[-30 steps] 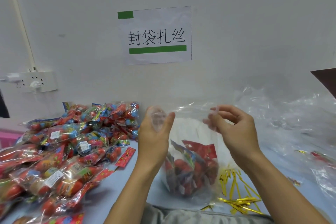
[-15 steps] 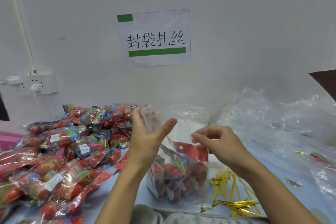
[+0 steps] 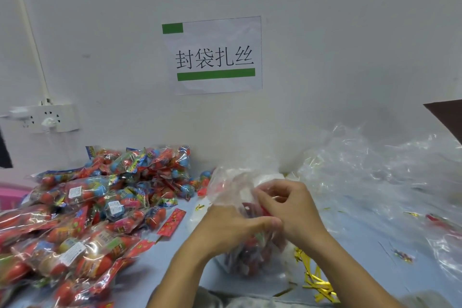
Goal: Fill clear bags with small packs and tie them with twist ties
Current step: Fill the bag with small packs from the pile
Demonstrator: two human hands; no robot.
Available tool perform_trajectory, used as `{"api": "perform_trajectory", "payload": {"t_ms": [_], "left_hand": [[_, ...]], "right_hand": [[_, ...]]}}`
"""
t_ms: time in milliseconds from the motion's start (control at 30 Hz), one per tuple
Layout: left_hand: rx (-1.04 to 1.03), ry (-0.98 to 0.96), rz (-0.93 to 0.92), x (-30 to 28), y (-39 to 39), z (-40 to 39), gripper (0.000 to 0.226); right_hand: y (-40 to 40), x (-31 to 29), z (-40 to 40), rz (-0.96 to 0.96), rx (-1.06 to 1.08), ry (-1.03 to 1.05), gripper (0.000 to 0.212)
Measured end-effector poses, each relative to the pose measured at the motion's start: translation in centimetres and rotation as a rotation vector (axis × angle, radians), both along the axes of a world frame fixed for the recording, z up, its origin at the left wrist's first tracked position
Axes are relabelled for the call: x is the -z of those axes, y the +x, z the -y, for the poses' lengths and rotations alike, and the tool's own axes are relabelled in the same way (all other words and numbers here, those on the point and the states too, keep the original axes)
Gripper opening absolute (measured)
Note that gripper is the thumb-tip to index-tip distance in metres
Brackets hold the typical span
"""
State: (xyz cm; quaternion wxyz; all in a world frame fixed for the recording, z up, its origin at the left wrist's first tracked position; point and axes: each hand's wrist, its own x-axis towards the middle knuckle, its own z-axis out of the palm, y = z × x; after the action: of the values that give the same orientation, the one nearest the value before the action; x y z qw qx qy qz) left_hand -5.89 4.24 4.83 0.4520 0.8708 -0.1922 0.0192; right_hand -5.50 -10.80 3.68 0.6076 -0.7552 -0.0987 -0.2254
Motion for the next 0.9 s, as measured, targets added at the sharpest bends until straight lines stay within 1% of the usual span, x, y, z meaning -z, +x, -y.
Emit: {"api": "perform_trajectory", "payload": {"t_ms": [33, 67, 133, 200, 233, 267, 300, 333, 400, 433, 500, 533, 567, 600, 633, 667, 700, 733, 767, 800, 833, 900], "left_hand": [[-0.053, 0.086, -0.017, -0.1, 0.1, -0.1, 0.047], [-0.073, 0.111, -0.031, 0.1, 0.3, -0.4, 0.046], [-0.049, 0.071, -0.039, 0.1, 0.2, -0.5, 0.037], [-0.022, -0.004, -0.040, 0.2, 0.2, -0.5, 0.029], [-0.032, -0.049, -0.034, 0.0, 0.0, -0.5, 0.026], [-0.046, -0.141, -0.015, 0.0, 0.0, -0.5, 0.020], [-0.050, -0.258, 0.029, 0.0, 0.2, -0.5, 0.019], [-0.051, -0.358, 0.089, 0.1, 0.5, -0.7, 0.023], [-0.062, -0.441, 0.176, -0.1, 0.6, -0.9, 0.020], [-0.058, -0.462, 0.193, -0.1, 0.7, -1.0, 0.017], [-0.042, -0.529, 0.180, 0.1, 0.9, -1.0, 0.012], [-0.045, -0.563, 0.155, 0.2, 1.0, -1.0, 0.013], [-0.063, -0.587, 0.130, 0.2, 1.1, -1.0, 0.017], [-0.102, -0.603, 0.120, 0.4, 1.3, -1.1, 0.025], [-0.141, -0.611, 0.120, 0.4, 1.3, -1.2, 0.033], [-0.163, -0.610, 0.132, 0.4, 1.3, -1.4, 0.035], [-0.172, -0.603, 0.142, 0.3, 1.2, -1.5, 0.032], [-0.167, -0.594, 0.143, 0.2, 1.1, -1.5, 0.027], [-0.166, -0.584, 0.124, 0.2, 1.0, -1.4, 0.022], [-0.169, -0.571, 0.089, 0.3, 0.9, -1.2, 0.017], [-0.185, -0.532, 0.039, 0.4, 0.8, -1.0, 0.016], [-0.202, -0.414, -0.062, 0.8, 0.7, -0.5, 0.029]], "right_hand": [[0.0, 0.0, -0.2, -0.008, -0.040, -0.012, 0.019], [-0.1, 0.0, -0.3, -0.025, -0.088, -0.022, 0.019], [-0.3, 0.0, -0.2, -0.049, -0.188, -0.021, 0.029], [-0.4, 0.1, 0.0, -0.066, -0.265, -0.041, 0.043], [-0.5, 0.1, 0.0, -0.082, -0.301, -0.026, 0.046], [-0.5, -0.1, 0.0, -0.107, -0.333, 0.013, 0.044], [-0.5, -0.2, 0.1, -0.143, -0.367, 0.061, 0.039], [-0.5, -0.3, 0.2, -0.181, -0.406, 0.098, 0.036], [-0.3, -0.4, 0.2, -0.210, -0.467, 0.129, 0.042], [-0.2, -0.3, 0.2, -0.198, -0.474, 0.138, 0.045], [0.2, -0.1, 0.3, -0.162, -0.429, 0.169, 0.059], [0.3, 0.0, 0.4, -0.153, -0.402, 0.192, 0.060], [0.4, 0.1, 0.6, -0.148, -0.369, 0.212, 0.049], [0.4, 0.1, 0.8, -0.145, -0.329, 0.218, 0.034], [0.3, -0.1, 0.9, -0.143, -0.282, 0.207, 0.024], [0.1, -0.3, 1.0, -0.131, -0.235, 0.172, 0.018], [-0.1, -0.4, 1.1, -0.116, -0.204, 0.103, 0.013], [-0.3, -0.5, 1.1, -0.112, -0.188, 0.016, 0.015], [-0.5, -0.5, 1.0, -0.127, -0.194, -0.078, 0.023], [-0.7, -0.4, 0.7, -0.152, -0.232, -0.153, 0.028], [-0.9, -0.3, 0.4, -0.172, -0.299, -0.209, 0.025], [-1.4, -0.2, -0.2, -0.173, -0.413, -0.293, 0.018]]}}
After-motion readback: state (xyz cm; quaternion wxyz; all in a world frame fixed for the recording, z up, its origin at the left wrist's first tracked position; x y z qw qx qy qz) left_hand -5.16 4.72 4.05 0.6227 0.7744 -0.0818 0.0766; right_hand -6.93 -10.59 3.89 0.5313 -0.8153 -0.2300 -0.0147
